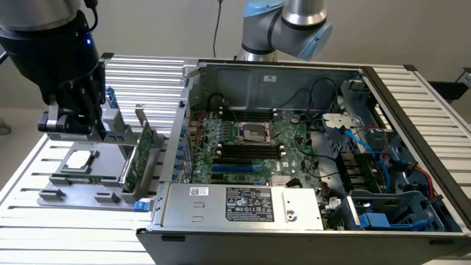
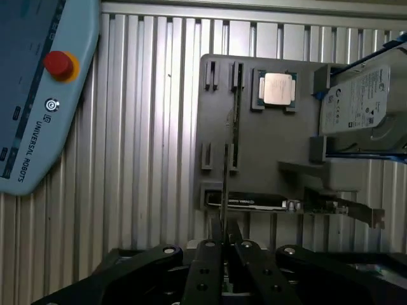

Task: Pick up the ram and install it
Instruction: 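Pick up the ram and move it above insertion slot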

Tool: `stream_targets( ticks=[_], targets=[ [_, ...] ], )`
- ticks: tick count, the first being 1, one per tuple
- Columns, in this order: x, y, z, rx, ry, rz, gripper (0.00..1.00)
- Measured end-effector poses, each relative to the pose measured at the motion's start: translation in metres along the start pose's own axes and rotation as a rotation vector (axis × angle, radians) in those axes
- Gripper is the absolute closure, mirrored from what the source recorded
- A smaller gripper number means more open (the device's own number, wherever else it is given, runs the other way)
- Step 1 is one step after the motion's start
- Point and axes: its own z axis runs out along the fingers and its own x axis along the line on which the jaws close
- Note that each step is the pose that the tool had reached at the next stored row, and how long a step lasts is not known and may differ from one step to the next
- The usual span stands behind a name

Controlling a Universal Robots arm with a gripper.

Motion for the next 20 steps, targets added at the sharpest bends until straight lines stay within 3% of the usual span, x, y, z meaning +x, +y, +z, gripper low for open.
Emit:
stream_targets(
  ticks=[12,20],
  targets=[
    [-0.001,-0.0507,-0.0554,-0.0088,-0.0002,0.000,0.86],
    [-0.001,-0.0861,-0.0703,-0.0098,-0.0002,0.000,0.86]
  ],
)
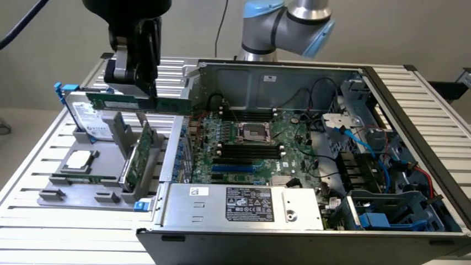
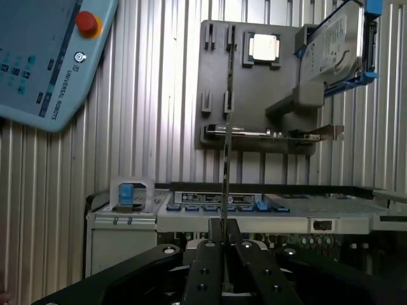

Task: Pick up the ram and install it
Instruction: 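Pick up the ram and move it above insertion slot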

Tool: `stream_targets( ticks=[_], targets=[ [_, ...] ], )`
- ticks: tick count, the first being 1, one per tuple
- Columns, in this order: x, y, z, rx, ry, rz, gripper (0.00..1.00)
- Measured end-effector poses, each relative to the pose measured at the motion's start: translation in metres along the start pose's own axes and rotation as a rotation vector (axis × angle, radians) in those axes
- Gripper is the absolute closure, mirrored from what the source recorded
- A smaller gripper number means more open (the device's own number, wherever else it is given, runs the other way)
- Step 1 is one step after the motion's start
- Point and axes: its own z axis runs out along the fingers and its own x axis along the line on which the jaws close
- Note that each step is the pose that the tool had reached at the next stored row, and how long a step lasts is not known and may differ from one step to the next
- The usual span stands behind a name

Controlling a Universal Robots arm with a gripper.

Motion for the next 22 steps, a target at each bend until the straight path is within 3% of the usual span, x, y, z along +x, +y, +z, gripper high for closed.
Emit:
stream_targets(
  ticks=[18,22],
  targets=[
    [0.000,-0.0808,-0.0141,-0.0004,0.0003,0.000,0.86],
    [-0.004,-0.0943,-0.0129,0.0040,0.0094,0.001,0.86]
  ],
)
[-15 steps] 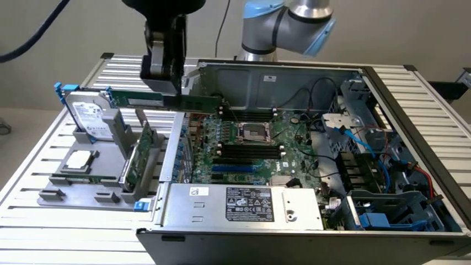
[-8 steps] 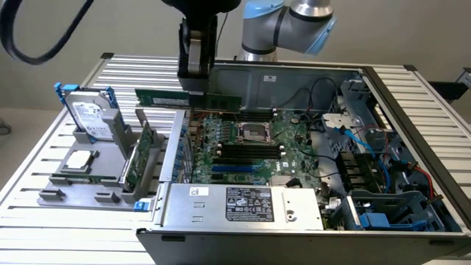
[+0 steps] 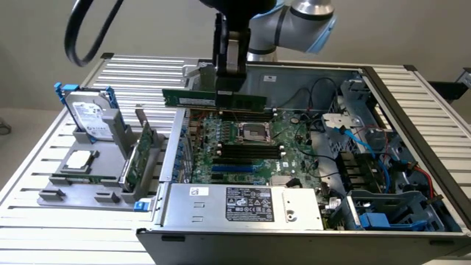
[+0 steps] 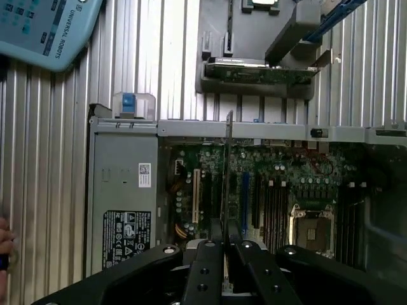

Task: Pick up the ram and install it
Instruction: 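Pick up the ram and move it above insertion slot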

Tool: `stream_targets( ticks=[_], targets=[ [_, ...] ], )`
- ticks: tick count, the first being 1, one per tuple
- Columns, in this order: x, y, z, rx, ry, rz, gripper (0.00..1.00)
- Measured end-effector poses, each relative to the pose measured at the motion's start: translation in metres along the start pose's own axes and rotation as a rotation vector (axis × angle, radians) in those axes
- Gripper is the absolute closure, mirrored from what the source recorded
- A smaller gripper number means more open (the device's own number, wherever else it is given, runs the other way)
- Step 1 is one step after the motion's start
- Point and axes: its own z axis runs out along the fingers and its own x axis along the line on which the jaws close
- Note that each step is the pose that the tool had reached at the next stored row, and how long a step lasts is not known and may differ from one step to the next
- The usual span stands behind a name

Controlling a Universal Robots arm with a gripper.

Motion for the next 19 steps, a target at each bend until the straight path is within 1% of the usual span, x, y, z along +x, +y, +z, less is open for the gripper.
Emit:
stream_targets(
  ticks=[3,8,15,19],
  targets=[
    [-0.007,-0.0085,0.0018,0.0029,0.0060,0.000,0.86],
    [-0.023,-0.0201,0.0068,0.0039,0.0156,0.001,0.86],
    [-0.047,-0.0387,0.0137,0.0064,0.0259,0.002,0.86],
    [-0.061,-0.0496,0.0174,0.0083,0.0307,0.002,0.86]
  ],
)
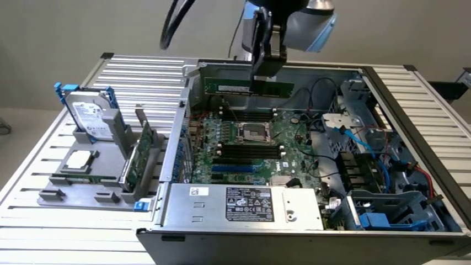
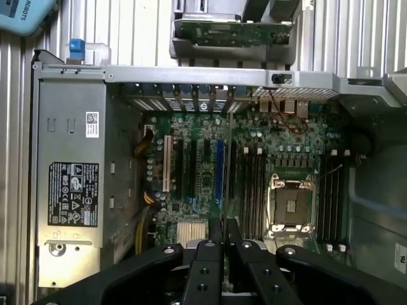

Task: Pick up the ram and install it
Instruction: 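Pick up the ram and move it above insertion slot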

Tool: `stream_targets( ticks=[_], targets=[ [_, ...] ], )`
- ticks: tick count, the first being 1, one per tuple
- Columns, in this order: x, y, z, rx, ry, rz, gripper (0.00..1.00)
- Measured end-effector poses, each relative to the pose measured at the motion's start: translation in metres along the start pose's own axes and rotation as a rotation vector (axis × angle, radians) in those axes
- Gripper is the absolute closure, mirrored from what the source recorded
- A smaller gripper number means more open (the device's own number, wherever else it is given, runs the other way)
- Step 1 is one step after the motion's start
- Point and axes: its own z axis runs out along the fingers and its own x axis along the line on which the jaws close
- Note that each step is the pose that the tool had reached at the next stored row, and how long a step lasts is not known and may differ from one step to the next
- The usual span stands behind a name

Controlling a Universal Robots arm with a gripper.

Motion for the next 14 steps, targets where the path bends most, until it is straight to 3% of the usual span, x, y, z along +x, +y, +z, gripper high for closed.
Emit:
stream_targets(
  ticks=[7,14],
  targets=[
    [-0.025,-0.0188,0.0065,0.0030,0.0089,0.001,0.86],
    [-0.055,-0.0291,0.0175,0.0032,0.0103,0.001,0.86]
  ],
)
